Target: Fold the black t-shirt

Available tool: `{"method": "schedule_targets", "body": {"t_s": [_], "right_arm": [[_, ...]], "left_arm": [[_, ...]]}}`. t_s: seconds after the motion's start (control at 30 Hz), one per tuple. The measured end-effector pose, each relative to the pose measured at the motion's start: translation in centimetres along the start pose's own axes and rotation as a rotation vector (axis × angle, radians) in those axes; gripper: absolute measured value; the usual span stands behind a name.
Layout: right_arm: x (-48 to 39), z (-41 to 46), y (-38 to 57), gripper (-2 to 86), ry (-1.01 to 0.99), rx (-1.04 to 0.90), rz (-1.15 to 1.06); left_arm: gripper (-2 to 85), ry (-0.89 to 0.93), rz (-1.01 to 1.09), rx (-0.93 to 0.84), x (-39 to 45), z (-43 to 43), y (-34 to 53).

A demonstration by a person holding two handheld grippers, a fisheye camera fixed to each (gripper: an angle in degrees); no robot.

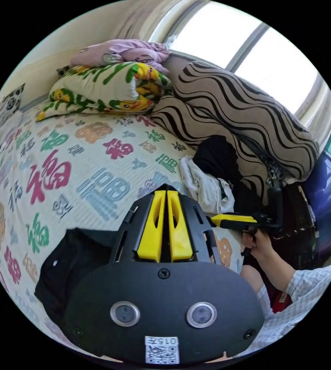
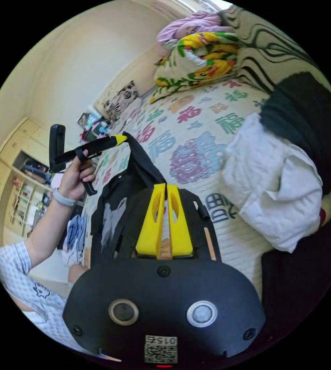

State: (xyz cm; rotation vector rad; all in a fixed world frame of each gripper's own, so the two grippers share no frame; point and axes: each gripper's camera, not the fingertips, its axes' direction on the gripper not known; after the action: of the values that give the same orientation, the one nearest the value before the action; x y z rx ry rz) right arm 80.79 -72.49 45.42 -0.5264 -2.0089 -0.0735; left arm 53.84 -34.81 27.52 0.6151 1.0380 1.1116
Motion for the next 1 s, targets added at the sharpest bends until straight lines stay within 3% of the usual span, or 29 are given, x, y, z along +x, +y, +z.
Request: {"method": "schedule_targets", "body": {"t_s": [0.2, 0.37, 0.57, 0.73, 0.87, 1.0], "right_arm": [[5.2, 2.6, 0.8, -0.4, 0.058, -0.034, 0.155], [6.6, 3.8, 2.1, -0.4, 0.048, -0.023, 0.185], [1.4, 5.8, 3.0, 0.4, 0.049, -0.063, 0.024], [-8.3, 11.6, 2.6, 2.5, -0.071, -0.210, -0.229], [-17.6, 20.1, 2.5, 5.3, -0.215, -0.372, -0.343], [-26.4, 29.8, 3.1, 7.2, -0.220, -0.532, -0.402]], "left_arm": [[2.5, -0.085, 0.052, 0.014, 5.0, 6.0, -0.8], [6.7, -0.096, 0.130, 0.024, 7.7, 4.8, 0.0], [7.5, 0.059, 0.094, 0.181, 5.7, -9.7, 6.0], [8.5, -0.159, -0.128, 0.101, -0.8, -23.3, 18.1], [9.2, -0.406, -0.333, -0.071, -6.4, -32.1, 29.8], [10.5, -0.364, -0.456, -0.080, -10.6, -37.5, 37.0]]}}
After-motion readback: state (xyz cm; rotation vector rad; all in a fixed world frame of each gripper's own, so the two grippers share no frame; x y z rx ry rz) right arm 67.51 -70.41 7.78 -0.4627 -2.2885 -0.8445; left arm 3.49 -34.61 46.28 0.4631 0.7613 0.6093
